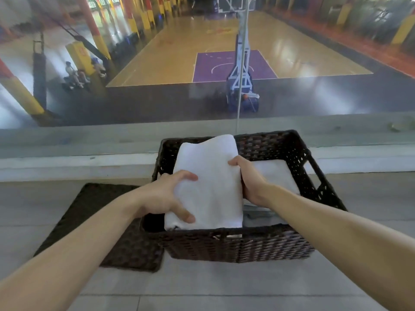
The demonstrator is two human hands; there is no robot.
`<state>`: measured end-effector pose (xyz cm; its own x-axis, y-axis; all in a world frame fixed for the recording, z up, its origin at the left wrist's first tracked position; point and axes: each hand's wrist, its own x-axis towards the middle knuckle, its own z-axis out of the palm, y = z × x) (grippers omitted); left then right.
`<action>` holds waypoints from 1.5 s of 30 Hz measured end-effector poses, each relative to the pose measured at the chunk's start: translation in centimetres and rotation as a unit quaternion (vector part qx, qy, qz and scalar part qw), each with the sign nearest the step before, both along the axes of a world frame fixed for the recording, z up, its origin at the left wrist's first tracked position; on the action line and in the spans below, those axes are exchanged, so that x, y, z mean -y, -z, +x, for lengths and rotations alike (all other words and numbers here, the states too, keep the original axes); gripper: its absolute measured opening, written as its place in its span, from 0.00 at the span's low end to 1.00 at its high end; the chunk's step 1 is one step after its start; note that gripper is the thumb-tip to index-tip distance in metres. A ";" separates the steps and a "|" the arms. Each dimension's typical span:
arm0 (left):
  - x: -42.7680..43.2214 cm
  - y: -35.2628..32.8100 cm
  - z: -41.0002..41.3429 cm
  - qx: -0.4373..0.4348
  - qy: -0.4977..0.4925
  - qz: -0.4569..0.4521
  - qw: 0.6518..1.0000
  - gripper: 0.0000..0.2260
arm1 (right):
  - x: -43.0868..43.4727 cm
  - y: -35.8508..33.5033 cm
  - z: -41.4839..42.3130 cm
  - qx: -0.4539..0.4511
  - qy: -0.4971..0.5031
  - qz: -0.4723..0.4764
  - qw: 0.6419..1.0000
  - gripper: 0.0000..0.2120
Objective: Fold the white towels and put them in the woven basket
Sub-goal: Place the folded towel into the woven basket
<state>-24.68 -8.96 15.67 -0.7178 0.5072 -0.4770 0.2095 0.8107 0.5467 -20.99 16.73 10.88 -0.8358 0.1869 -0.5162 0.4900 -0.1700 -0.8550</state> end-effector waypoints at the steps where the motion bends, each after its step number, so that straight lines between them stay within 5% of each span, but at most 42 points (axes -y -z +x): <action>1: 0.0 0.2 0.1 0.008 -0.006 -0.008 1.000 0.49 | 0.2 0.1 -0.5 0.015 -0.007 0.004 1.000 0.28; 8: -2.7 1.5 0.0 -0.039 -0.004 -0.195 0.980 0.62 | 1.6 3.5 -4.1 0.100 -0.056 0.081 0.990 0.25; 12: -3.3 2.2 0.0 -0.080 0.011 -0.235 0.969 0.60 | 2.1 2.6 -4.9 0.115 -0.113 0.186 0.969 0.24; 16: -3.9 4.2 -0.4 -0.300 0.177 -0.274 0.896 0.39 | 2.5 1.2 -3.9 0.048 -0.220 0.502 0.835 0.14; 18: -3.5 4.6 -1.6 -0.292 0.216 -0.299 0.883 0.58 | 2.1 0.8 -3.7 -0.038 -0.209 0.608 0.765 0.14; 21: -3.6 4.5 -3.2 -0.215 0.247 -0.383 0.864 0.77 | 1.2 0.5 -3.7 -0.142 -0.325 0.669 0.653 0.50; 24: -4.8 3.8 -3.5 -0.189 0.266 -0.401 0.856 0.79 | 0.4 1.5 -4.1 -0.063 -0.504 0.664 0.549 0.74; 27: -5.7 3.5 -4.6 -0.171 0.265 -0.402 0.860 0.80 | -0.4 3.3 -5.6 0.006 -0.528 0.636 0.562 0.78; 36: -6.0 4.3 -5.5 -0.139 0.244 -0.393 0.875 0.81 | -0.7 4.5 -6.2 -0.024 -0.509 0.606 0.611 0.74; 40: -6.4 3.2 -3.8 -0.160 0.248 -0.357 0.886 0.74 | -1.6 0.1 -3.3 -0.081 -0.462 0.621 0.629 0.46; 45: -9.4 0.6 -0.5 -0.217 0.232 -0.226 0.921 0.43 | -6.7 -6.6 4.8 -0.147 -0.312 0.614 0.710 0.22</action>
<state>-25.18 0.47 15.04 -0.6465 0.6277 -0.4338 0.7103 0.7027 -0.0418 -16.15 23.38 17.49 -0.9915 -0.1089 -0.0712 -0.0878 0.9638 -0.2517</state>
